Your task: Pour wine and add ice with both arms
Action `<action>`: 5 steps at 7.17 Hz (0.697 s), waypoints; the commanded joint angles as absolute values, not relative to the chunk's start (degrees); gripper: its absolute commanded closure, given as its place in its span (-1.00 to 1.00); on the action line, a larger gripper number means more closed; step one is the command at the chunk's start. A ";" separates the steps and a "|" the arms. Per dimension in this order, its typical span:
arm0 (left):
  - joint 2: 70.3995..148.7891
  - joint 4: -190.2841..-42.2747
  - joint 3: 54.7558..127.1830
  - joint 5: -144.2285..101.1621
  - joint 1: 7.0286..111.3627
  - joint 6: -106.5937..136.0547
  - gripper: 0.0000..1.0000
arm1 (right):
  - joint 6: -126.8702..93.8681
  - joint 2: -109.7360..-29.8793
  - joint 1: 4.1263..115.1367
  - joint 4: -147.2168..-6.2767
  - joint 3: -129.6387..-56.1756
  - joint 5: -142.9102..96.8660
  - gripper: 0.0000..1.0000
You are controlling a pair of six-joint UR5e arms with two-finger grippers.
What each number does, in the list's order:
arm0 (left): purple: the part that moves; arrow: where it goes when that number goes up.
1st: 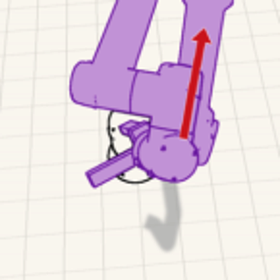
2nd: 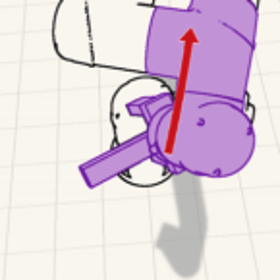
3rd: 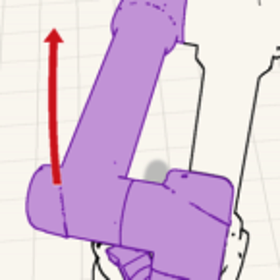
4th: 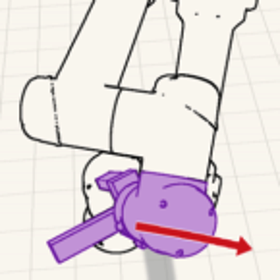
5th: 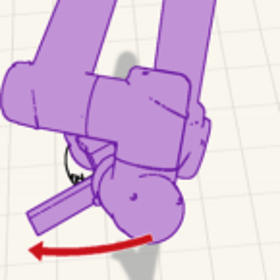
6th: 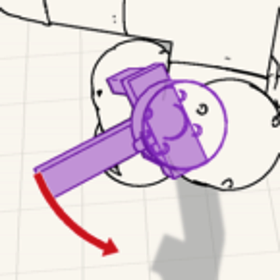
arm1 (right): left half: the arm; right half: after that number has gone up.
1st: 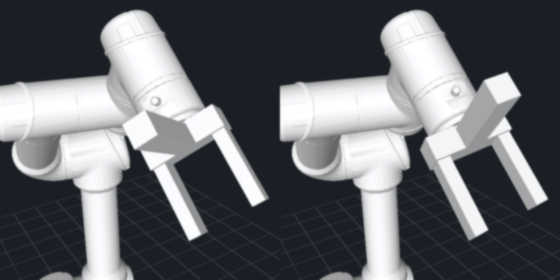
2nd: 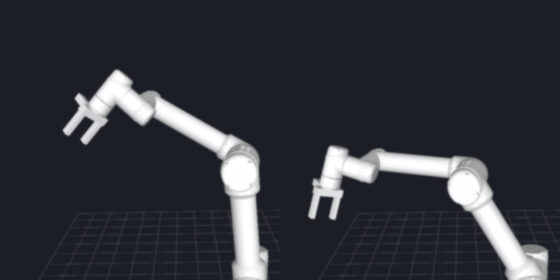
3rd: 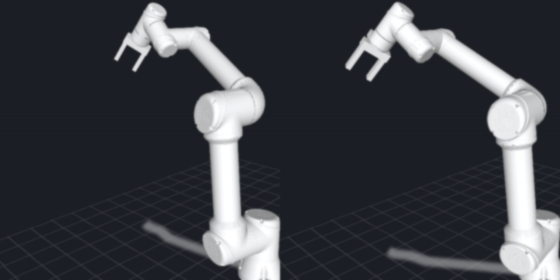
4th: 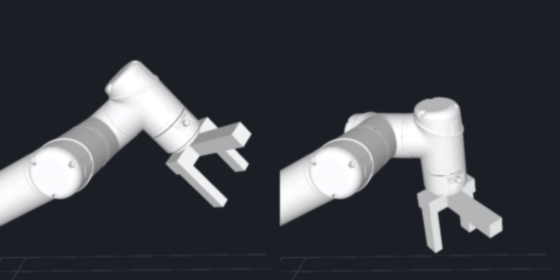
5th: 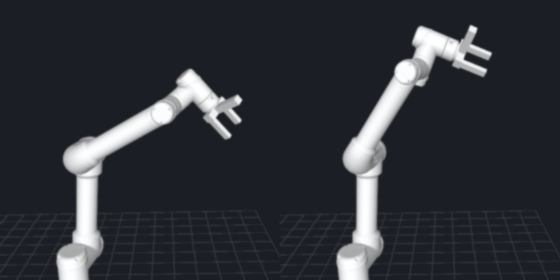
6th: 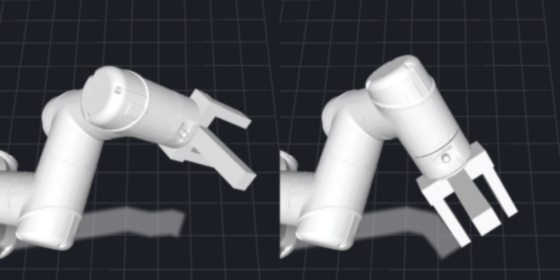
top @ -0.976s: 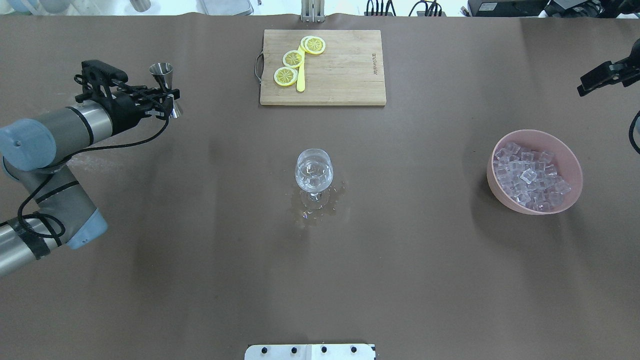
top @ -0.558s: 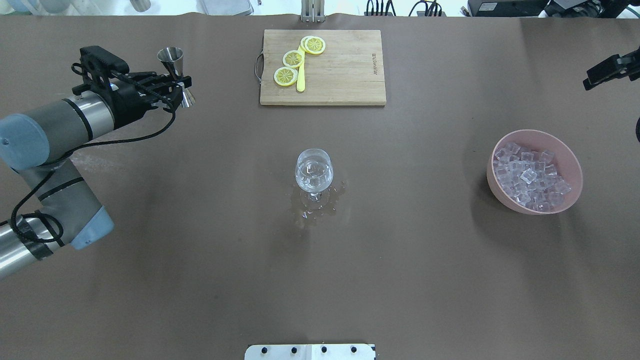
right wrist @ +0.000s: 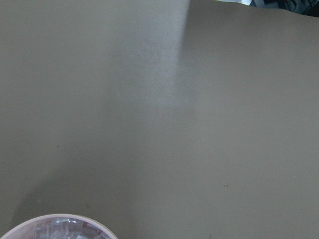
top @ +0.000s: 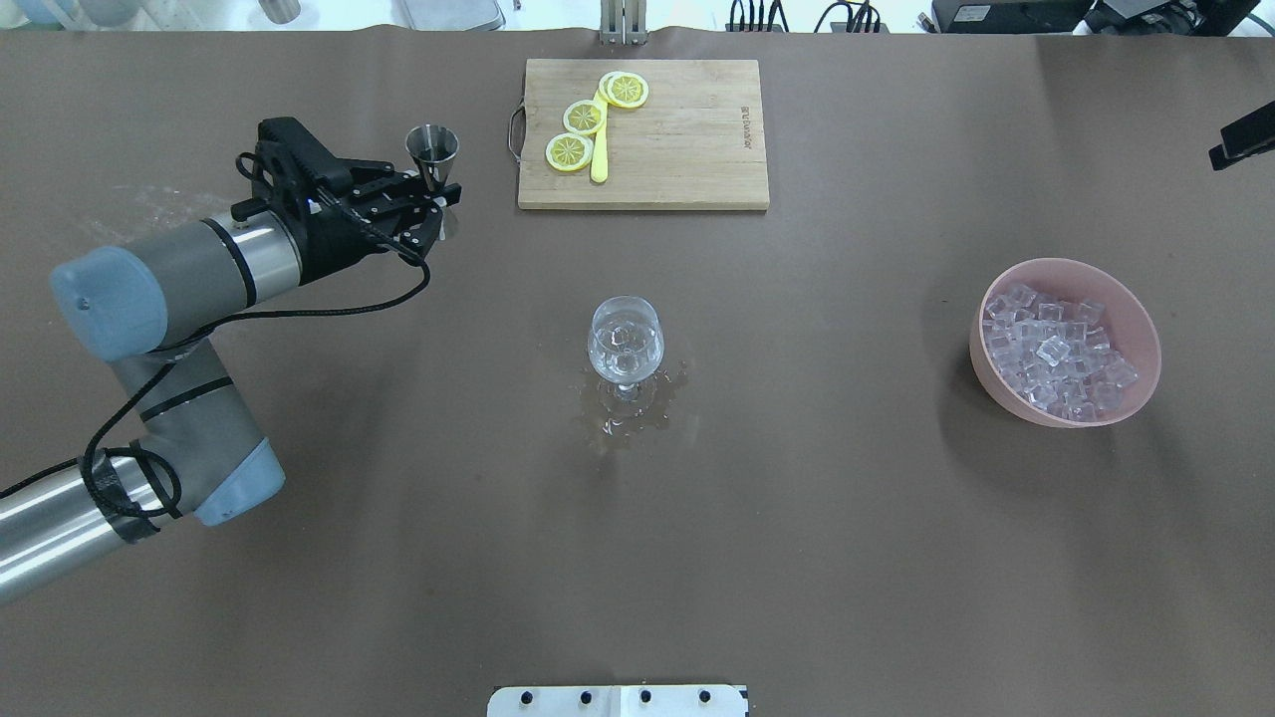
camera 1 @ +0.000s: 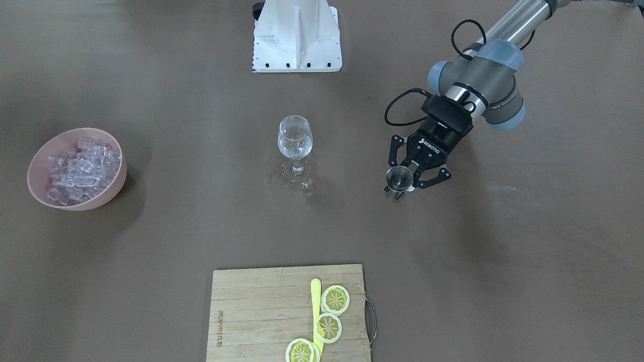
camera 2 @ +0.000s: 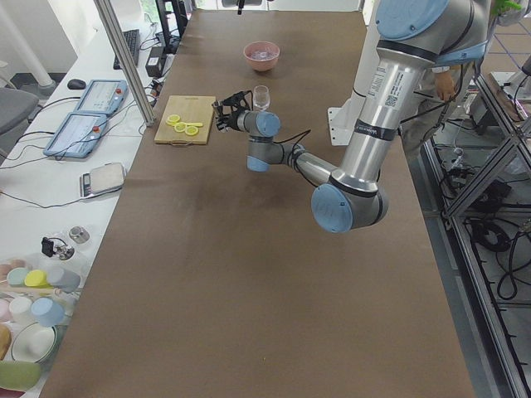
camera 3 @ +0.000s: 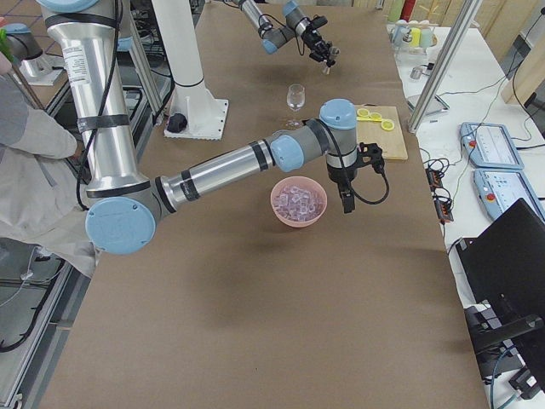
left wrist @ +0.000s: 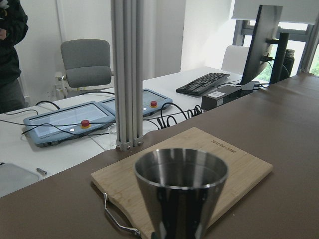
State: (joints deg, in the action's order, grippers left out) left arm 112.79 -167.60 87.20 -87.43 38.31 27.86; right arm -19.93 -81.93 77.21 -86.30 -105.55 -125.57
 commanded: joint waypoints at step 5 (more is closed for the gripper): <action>114.70 -155.92 100.62 -87.10 36.21 24.19 1.00 | -24.07 -83.58 80.33 -86.40 -107.57 -130.67 -0.83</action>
